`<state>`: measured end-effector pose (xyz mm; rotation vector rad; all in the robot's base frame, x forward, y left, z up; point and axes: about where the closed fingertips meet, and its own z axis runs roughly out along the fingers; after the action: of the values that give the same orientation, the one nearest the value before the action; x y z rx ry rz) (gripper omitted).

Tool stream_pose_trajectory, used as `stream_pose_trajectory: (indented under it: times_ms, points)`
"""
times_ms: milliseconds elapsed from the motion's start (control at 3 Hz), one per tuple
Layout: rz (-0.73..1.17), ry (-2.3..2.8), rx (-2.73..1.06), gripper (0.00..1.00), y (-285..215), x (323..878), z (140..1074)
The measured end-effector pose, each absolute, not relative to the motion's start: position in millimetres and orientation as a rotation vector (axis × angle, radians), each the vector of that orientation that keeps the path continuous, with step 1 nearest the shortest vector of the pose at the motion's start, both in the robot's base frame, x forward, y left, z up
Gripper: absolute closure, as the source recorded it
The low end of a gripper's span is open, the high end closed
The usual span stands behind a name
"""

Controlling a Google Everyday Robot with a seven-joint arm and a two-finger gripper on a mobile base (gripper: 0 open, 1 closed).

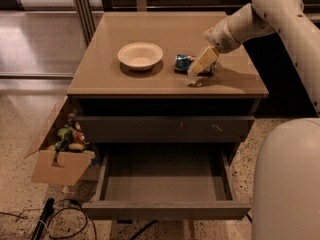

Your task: Place redbull can into middle drawer

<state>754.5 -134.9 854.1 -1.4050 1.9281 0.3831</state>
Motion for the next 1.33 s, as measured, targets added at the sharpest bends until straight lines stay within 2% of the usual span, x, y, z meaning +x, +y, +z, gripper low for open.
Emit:
stream_pose_trajectory:
  times_ms: [667,1000,1333]
  points:
    - [0.449,1.963,-1.406,0.03,-131.1,760.9,834.0]
    - [0.449,1.963,-1.406,0.26,-131.0,760.9,834.0]
    - [0.449,1.963,-1.406,0.57,-131.0,760.9,834.0]
